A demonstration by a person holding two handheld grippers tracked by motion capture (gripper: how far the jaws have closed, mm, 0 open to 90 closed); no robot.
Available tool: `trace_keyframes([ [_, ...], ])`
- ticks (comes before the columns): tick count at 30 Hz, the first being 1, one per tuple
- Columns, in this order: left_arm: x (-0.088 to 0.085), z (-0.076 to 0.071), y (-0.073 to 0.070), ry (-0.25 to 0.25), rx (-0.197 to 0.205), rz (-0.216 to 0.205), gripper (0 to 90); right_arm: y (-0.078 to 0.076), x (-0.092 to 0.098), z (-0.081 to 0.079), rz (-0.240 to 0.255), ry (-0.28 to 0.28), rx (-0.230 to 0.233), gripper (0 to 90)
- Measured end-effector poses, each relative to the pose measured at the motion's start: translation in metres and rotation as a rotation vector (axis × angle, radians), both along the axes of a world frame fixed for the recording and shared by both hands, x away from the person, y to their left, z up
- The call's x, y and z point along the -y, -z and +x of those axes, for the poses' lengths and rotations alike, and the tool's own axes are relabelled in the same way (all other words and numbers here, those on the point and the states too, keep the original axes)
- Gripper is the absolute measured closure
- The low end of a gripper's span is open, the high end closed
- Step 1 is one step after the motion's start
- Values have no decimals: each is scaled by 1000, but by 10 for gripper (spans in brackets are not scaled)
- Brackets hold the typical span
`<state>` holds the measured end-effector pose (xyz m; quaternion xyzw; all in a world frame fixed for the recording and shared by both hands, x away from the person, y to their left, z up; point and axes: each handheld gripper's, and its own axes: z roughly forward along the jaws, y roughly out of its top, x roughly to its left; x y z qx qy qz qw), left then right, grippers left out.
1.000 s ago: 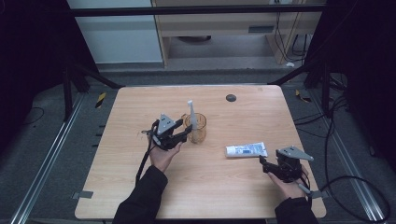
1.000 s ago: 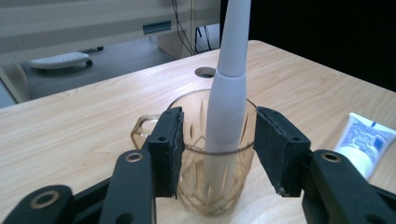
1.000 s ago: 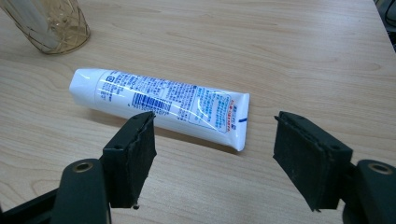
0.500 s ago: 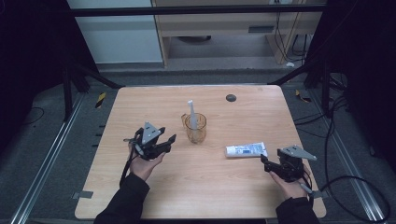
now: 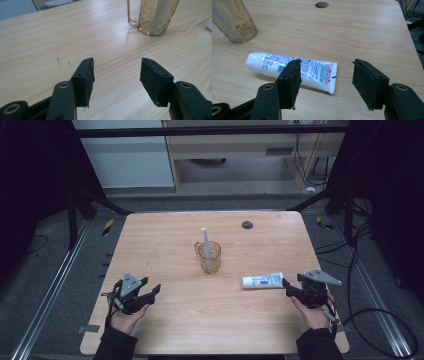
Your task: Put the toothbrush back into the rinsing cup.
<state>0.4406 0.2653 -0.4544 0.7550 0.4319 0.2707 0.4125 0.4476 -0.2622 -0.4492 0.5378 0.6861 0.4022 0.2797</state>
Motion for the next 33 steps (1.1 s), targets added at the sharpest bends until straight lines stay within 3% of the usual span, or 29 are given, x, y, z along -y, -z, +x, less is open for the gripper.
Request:
trace_keyframes([
  [7,-16,-8,5,-49,-12,9,518,0,2,17,-13,8,-17,490],
  [9,-22,-6,6,-83,-15,12,559,1,2,23,-2,9,-22,518],
  [20,-25,-5,10,-103,-16,40,682,6,-8,47,-31,-3,-31,616],
  [28,-26,-4,10,-115,-20,53,732,12,-13,60,-25,2,-51,663],
  [33,-26,-2,11,-109,-46,50,755,14,-14,69,-17,6,-58,680],
])
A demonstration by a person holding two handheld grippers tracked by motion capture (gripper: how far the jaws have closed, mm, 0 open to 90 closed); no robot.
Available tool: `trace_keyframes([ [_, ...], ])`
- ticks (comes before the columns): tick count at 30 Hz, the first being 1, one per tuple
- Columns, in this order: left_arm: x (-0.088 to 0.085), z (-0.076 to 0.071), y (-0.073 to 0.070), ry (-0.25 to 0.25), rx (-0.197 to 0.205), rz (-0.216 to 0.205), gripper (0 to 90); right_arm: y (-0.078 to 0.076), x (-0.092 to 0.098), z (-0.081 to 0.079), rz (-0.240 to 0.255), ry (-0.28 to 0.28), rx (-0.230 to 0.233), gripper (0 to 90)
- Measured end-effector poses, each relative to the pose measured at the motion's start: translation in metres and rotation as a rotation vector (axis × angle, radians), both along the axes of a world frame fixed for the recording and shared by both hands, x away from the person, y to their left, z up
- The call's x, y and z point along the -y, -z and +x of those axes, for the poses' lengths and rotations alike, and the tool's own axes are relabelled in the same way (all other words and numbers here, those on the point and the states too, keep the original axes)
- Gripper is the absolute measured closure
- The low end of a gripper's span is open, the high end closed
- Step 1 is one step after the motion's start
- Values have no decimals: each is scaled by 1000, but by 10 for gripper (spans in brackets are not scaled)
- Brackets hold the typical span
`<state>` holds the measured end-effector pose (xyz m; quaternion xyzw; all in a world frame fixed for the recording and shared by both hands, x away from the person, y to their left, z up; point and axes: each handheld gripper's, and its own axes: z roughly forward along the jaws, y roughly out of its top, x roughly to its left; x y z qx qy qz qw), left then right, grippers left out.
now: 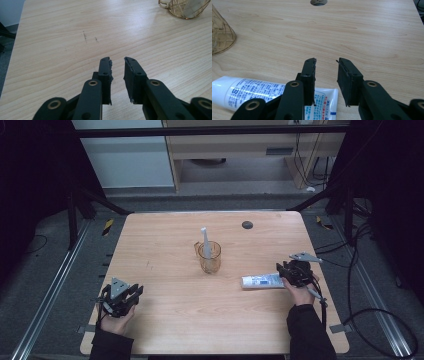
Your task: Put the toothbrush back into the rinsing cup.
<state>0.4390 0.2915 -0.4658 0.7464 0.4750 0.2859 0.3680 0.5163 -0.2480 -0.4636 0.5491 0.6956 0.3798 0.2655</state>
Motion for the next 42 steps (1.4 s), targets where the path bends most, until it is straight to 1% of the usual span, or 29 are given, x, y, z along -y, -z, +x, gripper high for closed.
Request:
trace_keyframes([
  [1,0,0,0,1,-1,9,758,2,0,2,3,5,-2,690],
  [3,1,1,1,2,-4,13,761,2,0,3,8,5,-5,694],
  [4,0,1,2,2,-8,19,767,3,-2,3,20,1,-6,708],
  [9,0,2,2,-3,-9,17,775,0,-10,1,32,-33,2,749],
  [10,-1,2,2,-3,-10,18,777,-2,-17,0,41,-53,0,772],
  [11,-1,2,2,-3,-10,19,779,-2,-20,0,45,-62,1,787],
  [13,-1,3,2,-4,-9,19,780,-2,-26,1,64,-75,-9,819],
  [17,-2,3,2,-8,-9,16,783,-1,-34,2,80,-90,-14,893],
  [24,-3,3,2,-8,-11,19,785,0,-45,3,88,-103,-18,900],
  [30,-4,4,3,-12,-11,20,785,6,-58,7,75,-120,-23,900],
  [33,-4,4,3,-14,-15,17,785,8,-63,9,77,-122,-32,900],
  [42,-4,5,4,-11,-18,19,784,14,-71,12,65,-129,-45,900],
])
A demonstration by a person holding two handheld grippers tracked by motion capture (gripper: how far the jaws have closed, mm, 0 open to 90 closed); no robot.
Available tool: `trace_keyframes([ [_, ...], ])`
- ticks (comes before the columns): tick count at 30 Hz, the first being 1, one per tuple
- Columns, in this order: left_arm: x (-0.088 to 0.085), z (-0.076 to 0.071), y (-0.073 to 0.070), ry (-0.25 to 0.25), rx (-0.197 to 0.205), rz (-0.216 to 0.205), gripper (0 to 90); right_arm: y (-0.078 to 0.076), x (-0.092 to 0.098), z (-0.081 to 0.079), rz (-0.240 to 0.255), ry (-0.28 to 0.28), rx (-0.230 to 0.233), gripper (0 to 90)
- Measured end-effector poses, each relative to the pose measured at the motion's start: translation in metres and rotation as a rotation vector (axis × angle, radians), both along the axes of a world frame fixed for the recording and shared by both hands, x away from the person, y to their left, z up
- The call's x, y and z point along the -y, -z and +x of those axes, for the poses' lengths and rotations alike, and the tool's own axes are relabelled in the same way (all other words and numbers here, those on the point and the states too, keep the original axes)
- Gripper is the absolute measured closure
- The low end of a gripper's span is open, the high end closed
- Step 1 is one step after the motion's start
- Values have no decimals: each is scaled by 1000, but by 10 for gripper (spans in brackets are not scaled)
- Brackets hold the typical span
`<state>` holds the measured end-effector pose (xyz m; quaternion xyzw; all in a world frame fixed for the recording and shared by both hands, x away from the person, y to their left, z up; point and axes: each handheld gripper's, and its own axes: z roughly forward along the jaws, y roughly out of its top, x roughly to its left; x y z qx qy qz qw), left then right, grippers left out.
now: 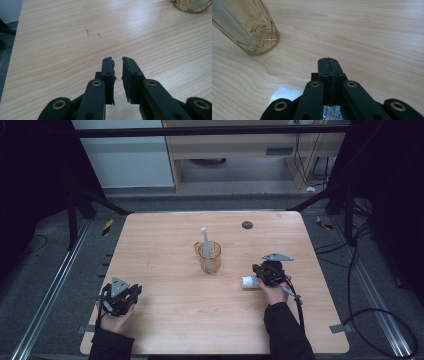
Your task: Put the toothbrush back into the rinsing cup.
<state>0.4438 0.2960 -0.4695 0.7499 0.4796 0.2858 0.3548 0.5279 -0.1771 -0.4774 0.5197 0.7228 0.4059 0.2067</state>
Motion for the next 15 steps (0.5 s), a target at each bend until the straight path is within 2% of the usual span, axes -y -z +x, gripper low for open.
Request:
trace_keyframes([
  [15,0,0,0,2,1,0,785,5,-4,1,-33,-8,-22,900],
])
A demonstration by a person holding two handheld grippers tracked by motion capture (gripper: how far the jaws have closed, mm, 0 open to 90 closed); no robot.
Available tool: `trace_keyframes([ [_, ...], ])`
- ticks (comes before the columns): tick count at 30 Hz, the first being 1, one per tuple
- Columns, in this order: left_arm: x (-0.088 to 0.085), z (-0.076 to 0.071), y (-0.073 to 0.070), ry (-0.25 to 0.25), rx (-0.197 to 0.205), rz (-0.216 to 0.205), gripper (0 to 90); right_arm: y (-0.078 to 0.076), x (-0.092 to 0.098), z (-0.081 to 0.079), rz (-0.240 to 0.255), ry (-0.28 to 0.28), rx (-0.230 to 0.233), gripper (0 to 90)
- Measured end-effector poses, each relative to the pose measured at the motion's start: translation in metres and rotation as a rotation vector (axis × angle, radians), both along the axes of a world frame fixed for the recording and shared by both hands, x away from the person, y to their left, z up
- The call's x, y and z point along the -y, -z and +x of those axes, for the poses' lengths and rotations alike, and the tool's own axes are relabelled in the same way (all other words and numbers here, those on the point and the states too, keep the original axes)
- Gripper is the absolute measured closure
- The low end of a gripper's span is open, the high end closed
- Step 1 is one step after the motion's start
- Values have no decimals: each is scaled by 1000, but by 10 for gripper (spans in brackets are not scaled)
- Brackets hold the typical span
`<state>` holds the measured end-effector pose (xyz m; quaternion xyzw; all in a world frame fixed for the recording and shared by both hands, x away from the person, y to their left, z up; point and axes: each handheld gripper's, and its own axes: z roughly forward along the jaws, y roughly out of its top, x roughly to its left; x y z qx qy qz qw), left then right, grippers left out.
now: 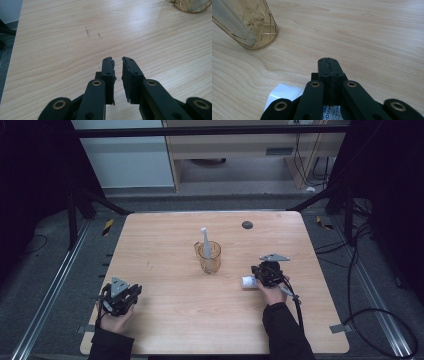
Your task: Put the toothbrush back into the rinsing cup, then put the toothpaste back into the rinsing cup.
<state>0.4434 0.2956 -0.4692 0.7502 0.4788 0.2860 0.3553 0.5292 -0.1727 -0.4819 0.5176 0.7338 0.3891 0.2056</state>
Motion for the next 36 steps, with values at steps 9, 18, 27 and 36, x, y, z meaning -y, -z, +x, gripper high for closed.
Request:
trace_keyframes([
  [9,0,0,0,1,2,-2,786,1,-2,-1,-17,-14,-22,900],
  [18,0,0,0,0,0,1,787,0,-5,-5,-24,-36,-36,900],
  [27,3,-1,-2,0,6,11,787,0,-6,-11,-54,-68,-56,900],
  [36,2,0,-1,-2,3,8,783,-2,-3,-26,-57,-108,-70,900],
])
